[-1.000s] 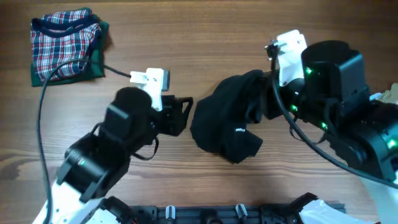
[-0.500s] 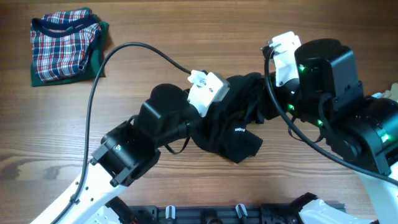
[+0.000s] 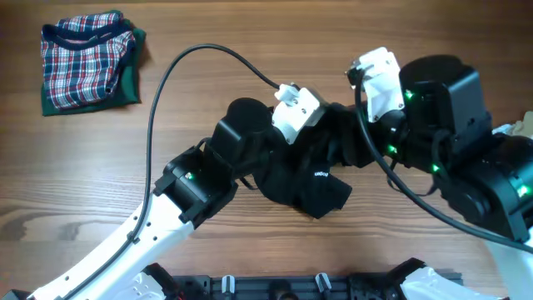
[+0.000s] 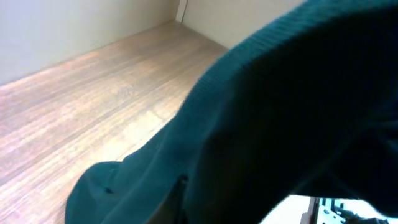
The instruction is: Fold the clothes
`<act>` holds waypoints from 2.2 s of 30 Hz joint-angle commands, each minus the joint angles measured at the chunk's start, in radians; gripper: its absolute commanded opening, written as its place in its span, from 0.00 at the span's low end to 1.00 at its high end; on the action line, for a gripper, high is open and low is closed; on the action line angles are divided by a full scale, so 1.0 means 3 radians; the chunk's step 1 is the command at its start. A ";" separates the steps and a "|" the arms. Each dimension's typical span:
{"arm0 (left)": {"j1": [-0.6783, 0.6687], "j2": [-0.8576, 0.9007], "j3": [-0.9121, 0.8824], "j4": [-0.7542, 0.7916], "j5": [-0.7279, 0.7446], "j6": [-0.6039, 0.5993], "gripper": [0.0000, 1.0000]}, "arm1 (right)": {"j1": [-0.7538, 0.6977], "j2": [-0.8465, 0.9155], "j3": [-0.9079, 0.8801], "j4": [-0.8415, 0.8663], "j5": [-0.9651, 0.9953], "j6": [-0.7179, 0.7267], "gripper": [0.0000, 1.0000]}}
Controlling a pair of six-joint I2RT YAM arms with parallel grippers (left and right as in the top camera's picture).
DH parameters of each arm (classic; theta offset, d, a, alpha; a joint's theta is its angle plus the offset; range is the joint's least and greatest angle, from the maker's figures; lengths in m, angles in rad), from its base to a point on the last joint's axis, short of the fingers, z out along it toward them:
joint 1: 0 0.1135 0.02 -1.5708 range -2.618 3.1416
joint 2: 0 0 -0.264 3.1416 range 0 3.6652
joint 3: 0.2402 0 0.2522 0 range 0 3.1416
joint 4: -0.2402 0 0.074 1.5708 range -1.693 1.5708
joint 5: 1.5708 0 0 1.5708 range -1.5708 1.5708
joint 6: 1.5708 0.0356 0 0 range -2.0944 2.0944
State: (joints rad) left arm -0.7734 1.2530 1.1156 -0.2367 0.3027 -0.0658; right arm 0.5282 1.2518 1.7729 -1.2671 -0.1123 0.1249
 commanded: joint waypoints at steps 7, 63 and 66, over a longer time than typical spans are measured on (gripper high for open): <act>-0.0013 -0.0304 0.0017 0.0057 0.0036 -0.0052 0.04 | -0.0045 -0.0393 0.0034 0.0502 0.0642 0.0220 0.61; 0.0326 -0.1733 0.0038 0.0940 -0.1278 -0.0958 0.04 | -0.0528 0.0317 -0.2857 0.3630 -0.3507 0.0542 0.94; 0.0326 -0.1733 0.0038 0.0941 -0.1277 -0.0958 0.04 | -0.0411 0.0378 -0.2857 0.3629 -0.3460 0.0656 0.94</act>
State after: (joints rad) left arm -0.6811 0.7403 1.1110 0.0322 -0.0631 -0.3393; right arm 0.3752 1.3388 0.9241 -0.1864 -1.0988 0.2558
